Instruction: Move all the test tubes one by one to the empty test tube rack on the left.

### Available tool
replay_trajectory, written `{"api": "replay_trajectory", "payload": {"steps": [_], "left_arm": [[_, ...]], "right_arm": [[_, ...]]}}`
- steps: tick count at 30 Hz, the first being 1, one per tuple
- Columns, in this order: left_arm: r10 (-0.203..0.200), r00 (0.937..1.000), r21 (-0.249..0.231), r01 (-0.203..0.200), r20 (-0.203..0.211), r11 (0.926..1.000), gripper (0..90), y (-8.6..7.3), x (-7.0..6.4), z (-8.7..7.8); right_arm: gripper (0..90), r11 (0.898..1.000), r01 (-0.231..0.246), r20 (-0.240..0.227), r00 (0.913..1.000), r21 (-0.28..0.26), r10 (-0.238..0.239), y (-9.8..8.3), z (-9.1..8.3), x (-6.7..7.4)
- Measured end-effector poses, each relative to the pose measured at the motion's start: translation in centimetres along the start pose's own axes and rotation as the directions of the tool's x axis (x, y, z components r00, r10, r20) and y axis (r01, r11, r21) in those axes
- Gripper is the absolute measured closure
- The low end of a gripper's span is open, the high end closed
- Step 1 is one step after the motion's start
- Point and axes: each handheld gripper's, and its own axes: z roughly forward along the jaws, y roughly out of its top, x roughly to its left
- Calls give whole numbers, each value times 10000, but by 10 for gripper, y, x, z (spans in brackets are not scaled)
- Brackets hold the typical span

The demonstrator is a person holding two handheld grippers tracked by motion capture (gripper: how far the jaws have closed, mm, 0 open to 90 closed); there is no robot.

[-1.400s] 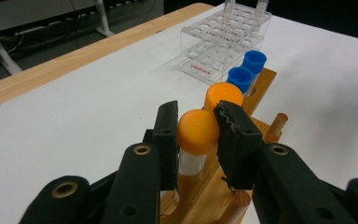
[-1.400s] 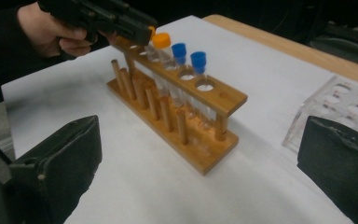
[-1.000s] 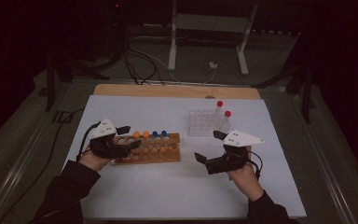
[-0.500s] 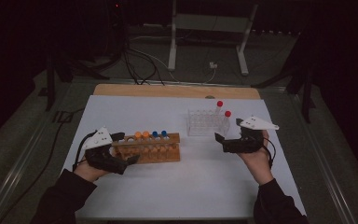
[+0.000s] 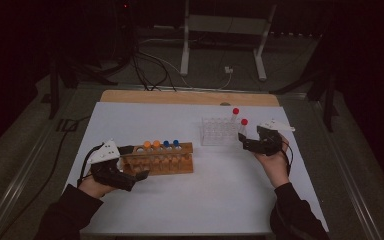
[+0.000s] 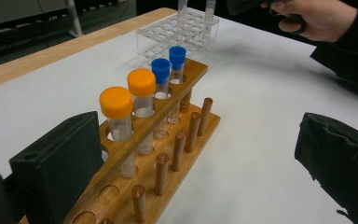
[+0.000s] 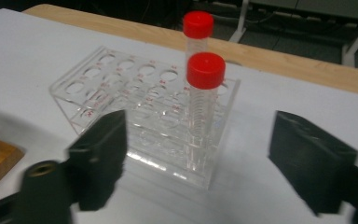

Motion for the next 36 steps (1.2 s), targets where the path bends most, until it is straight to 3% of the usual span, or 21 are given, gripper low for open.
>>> {"api": "replay_trajectory", "payload": {"steps": [9, 18, 24, 36], "left_arm": [[-43, 10000, -34, 43, -7, 10000, 16, 0, 1, -1], [-53, 10000, -22, 53, 57, 10000, 16, 0, 2, -2], [-25, 10000, 30, 25, 89, 10000, 15, 0, 1, -1], [16, 9999, 66, -17, 146, 10000, 16, 0, 0, 1]], "right_arm": [[529, 9995, -95, -26, 10000, 300, 96, 3, 18, -3], [684, 9981, 92, -45, 10000, 606, -89, 4, 30, -1], [740, 9973, 136, 228, 9996, 718, -153, 6, 33, 1], [751, 9980, 80, 125, 9999, 626, -88, 14, 28, -2]]}}
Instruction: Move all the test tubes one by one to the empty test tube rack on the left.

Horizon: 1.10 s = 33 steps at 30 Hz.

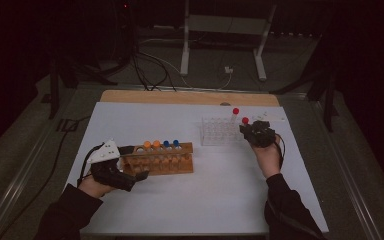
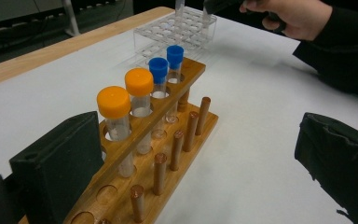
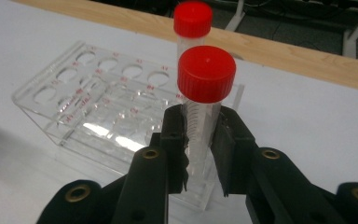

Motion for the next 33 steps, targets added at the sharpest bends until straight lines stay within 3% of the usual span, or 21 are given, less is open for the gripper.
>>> {"api": "replay_trajectory", "payload": {"steps": [18, 33], "left_arm": [[-100, 9999, 36, 100, 137, 9999, 16, 7, -3, 0], [89, 9984, 169, -98, 557, 9998, 16, 17, -13, 5]], "right_arm": [[750, 9967, 402, 2, 9992, -709, -402, 28, -40, 2], [750, 9916, 1154, -1039, 9872, -587, -1210, 14, -58, 38]]}}
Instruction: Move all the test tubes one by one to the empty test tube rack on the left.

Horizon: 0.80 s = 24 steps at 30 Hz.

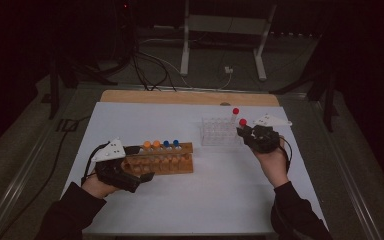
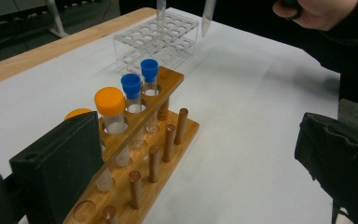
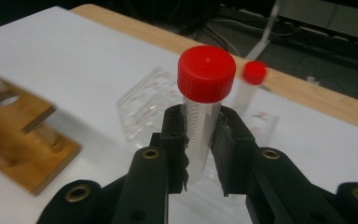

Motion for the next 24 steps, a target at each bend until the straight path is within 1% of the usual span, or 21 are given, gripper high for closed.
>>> {"api": "replay_trajectory", "payload": {"steps": [2, 4, 5, 6, 10, 16, 20, 24], "left_arm": [[37, 10000, 21, -37, 18, 10000, 16, 1, -1, 2], [61, 10000, 4, -61, 73, 10000, 16, 2, -3, 3], [59, 9999, -20, -59, 116, 10000, 16, 2, -3, 4], [23, 9997, -36, -22, 243, 10000, 16, 3, -4, 5], [122, 9994, 7, -122, 317, 9999, 16, 6, -8, 9], [278, 9983, 46, -280, 519, 9996, 16, 10, -13, 17], [382, 9972, 28, -384, 642, 9993, 16, 13, -17, 23], [456, 9961, 14, -458, 758, 9989, 19, 18, -21, 28]], "right_arm": [[750, 9999, 107, -91, 9999, 86, -106, -4, 0, 7], [750, 9998, 152, -325, 9994, 113, -148, -7, -1, 13], [750, 9995, 278, -378, 9989, 162, -271, -9, -1, 18], [750, 9991, 355, -427, 9985, 216, -345, -11, -1, 21], [751, 9966, 734, -855, 9939, 370, -700, -17, 0, 37], [750, 9943, 976, -1517, 9843, 419, -903, -24, 0, 58], [750, 9917, 1221, -1937, 9746, 395, -1123, -26, -2, 72], [750, 9894, 1409, -2256, 9656, 356, -1294, -27, -4, 84]]}}
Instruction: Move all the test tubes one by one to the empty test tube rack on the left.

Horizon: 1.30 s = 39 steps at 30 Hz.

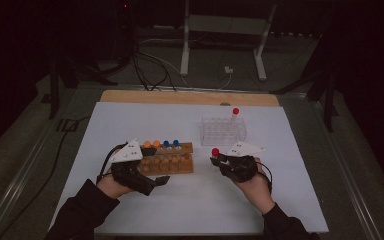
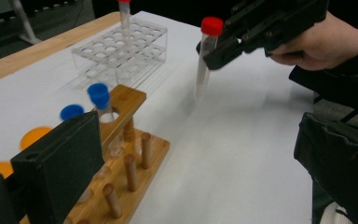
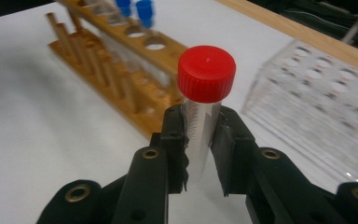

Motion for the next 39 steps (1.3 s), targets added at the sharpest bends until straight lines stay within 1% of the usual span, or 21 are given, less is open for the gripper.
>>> {"api": "replay_trajectory", "payload": {"steps": [6, 11, 15, 16, 17, 18, 19, 21, 22, 26, 28, 33, 34, 38, 39], "left_arm": [[67, 9998, -17, -66, 208, 10000, 37, 7, -4, 10], [150, 9995, 21, -150, 295, 9999, 74, 12, -8, 20], [197, 9990, -54, -195, 391, 9998, 165, 17, -11, 29], [202, 9990, -55, -200, 399, 9998, 166, 18, -12, 31], [270, 9987, -51, -268, 442, 9996, 188, 20, -13, 34], [291, 9988, -44, -289, 400, 9996, 219, 21, -15, 37], [312, 9986, -50, -310, 434, 9995, 231, 23, -15, 40], [390, 9984, -60, -388, 397, 9992, 296, 25, -17, 45], [380, 9980, -88, -376, 505, 9993, 312, 27, -18, 47], [583, 9971, -114, -578, 488, 9983, 414, 31, -21, 57], [672, 9965, -69, -669, 503, 9977, 464, 31, -22, 61], [594, 9955, -27, -594, 741, 9982, 545, 31, -24, 72], [602, 9958, -17, -602, 684, 9982, 557, 31, -24, 73], [736, 9944, 90, -745, 758, 9972, 630, 31, -25, 80], [725, 9943, 54, -731, 783, 9973, 649, 31, -25, 81]], "right_arm": [[750, 9998, 180, -399, 9990, -31, -181, 1, 0, 12], [750, 9995, 323, -573, 9978, 4, -323, 1, 0, 19], [750, 9991, 414, -695, 9967, -26, -415, 1, 0, 23], [750, 9992, 411, -718, 9966, 7, -410, 1, 1, 25], [750, 9990, 445, -754, 9962, 27, -442, 0, 1, 26], [750, 9989, 470, -810, 9956, 37, -466, 0, 3, 27], [750, 9987, 508, -848, 9951, 71, -500, 0, 3, 28], [750, 9986, 514, -920, 9945, 79, -505, -1, 4, 31], [750, 9986, 528, -959, 9941, 93, -516, -1, 4, 32], [750, 9983, 570, -1071, 9927, 69, -560, 0, 4, 35], [750, 9983, 581, -1090, 9924, 66, -570, 0, 4, 36], [750, 9980, 628, -1125, 9917, 30, -620, 1, 3, 36], [750, 9979, 648, -1106, 9918, 21, -641, 1, 3, 36], [750, 9979, 642, -1112, 9917, -7, -639, 1, 3, 36], [750, 9979, 642, -1107, 9918, -8, -639, 1, 3, 36]]}}
